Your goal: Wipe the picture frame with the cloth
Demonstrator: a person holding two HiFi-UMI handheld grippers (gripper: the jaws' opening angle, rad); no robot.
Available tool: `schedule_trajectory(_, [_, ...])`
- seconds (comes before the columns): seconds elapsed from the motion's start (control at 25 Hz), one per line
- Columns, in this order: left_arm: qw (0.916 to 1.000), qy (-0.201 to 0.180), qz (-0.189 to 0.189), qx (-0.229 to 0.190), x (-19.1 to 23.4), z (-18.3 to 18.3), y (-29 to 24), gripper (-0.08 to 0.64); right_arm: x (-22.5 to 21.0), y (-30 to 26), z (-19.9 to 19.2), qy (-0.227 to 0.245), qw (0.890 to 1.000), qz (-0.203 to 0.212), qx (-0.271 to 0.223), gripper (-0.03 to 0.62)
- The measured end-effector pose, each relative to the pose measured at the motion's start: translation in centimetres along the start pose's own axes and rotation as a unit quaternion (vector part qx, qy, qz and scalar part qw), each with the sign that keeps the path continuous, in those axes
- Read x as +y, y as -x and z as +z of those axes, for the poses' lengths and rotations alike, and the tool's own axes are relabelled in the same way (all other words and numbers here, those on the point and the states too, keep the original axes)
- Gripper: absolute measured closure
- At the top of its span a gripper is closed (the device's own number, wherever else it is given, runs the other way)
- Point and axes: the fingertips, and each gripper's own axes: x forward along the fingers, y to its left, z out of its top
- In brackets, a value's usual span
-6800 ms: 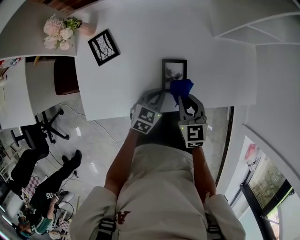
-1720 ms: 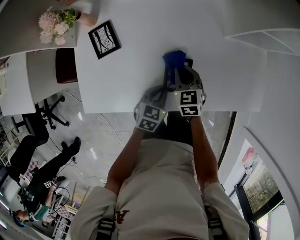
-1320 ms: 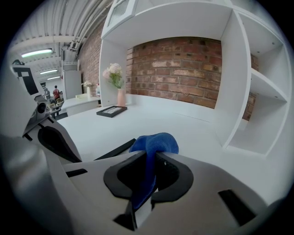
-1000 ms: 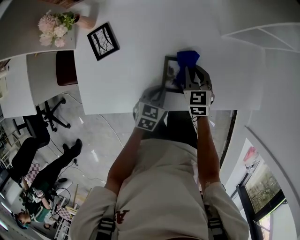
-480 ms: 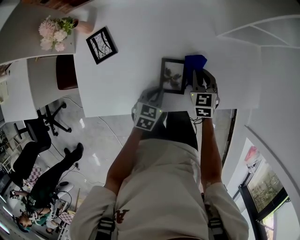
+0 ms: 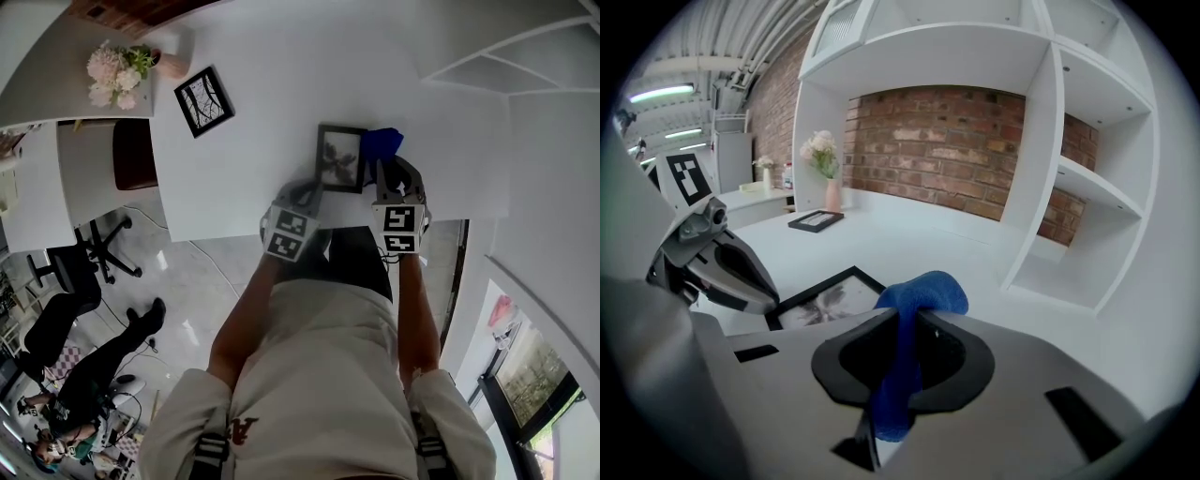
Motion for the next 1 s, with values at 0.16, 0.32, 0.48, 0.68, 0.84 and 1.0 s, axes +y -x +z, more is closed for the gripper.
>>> schedule_trajectory(0.16, [0.9999, -0.004, 0.001, -0.016, -0.1, 1.3, 0.4, 0.558, 0.4, 1.0, 0.7, -0.008, 1.0, 0.0, -0.009, 0.558])
schedule_trajectory(0.32, [0.9993, -0.013, 0.002, -0.036, 0.1, 3.3, 1.3, 0.558, 0.3, 2.1, 2.0, -0.016, 1.0, -0.006, -0.022, 0.558])
schedule_trajectory(0.48, [0.9982, -0.018, 0.005, -0.056, 0.2, 5.0, 2.6, 0.558, 0.3, 3.4, 3.6, -0.019, 0.999, -0.01, -0.039, 0.558])
schedule_trajectory(0.68, [0.9962, -0.026, 0.006, -0.083, 0.2, 7.3, 4.3, 0.558, 0.7, 5.1, 6.2, -0.018, 0.998, -0.009, -0.066, 0.558])
schedule_trajectory(0.84, [0.9932, -0.033, 0.009, -0.111, 0.1, 9.7, 6.2, 0.558, 1.4, 6.5, 8.2, 0.019, 0.997, -0.01, -0.079, 0.561])
schedule_trajectory(1.0, [0.9897, -0.042, 0.011, -0.137, 0.0, 11.8, 8.0, 0.558, 1.8, 7.5, 9.1, 0.024, 0.996, -0.018, -0.087, 0.561])
